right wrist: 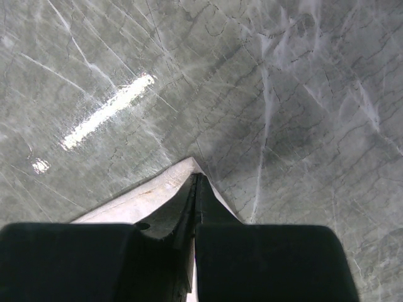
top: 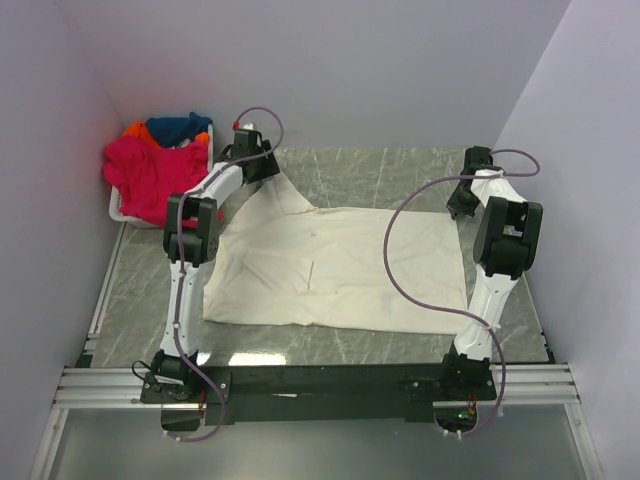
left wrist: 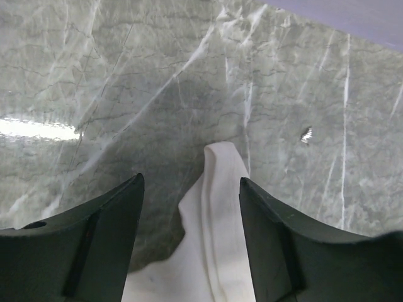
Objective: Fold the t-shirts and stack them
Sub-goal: Fold the tshirt
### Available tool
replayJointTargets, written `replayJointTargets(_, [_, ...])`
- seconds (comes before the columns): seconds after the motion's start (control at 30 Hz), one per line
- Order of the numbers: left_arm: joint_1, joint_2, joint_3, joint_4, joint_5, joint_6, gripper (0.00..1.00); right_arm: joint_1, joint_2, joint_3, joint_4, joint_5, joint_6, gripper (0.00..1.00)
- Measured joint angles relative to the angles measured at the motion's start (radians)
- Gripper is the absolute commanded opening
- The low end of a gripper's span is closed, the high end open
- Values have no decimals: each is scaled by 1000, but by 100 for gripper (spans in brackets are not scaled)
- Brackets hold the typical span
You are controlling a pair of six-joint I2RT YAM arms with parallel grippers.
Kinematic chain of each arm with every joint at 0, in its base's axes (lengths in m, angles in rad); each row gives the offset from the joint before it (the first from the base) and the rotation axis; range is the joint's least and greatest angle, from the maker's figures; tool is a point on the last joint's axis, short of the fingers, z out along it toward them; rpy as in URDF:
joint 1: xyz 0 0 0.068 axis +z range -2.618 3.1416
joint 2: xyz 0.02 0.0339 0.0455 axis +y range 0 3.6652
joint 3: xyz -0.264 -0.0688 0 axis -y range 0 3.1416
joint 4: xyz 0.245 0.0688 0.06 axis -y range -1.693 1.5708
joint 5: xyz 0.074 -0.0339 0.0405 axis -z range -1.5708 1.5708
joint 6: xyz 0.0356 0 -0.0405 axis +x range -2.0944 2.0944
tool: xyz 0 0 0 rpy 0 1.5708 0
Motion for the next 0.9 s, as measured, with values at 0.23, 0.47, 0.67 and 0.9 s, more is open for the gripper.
replayJointTargets(0.23, [0,58,55,56,0,-23,64,0,0,0,2,-10,0,0])
replayJointTargets(0.47, [0,71,58,90,4,-39,55,0,0,0,2,-18,0,0])
replayJointTargets(0.67, [-6,83,58,116,26,-50,43,0,0,2,2,-26,0,0])
replayJointTargets(0.9, [-16,96,59,137,55,-74,26,0,0,2,2,-28,0,0])
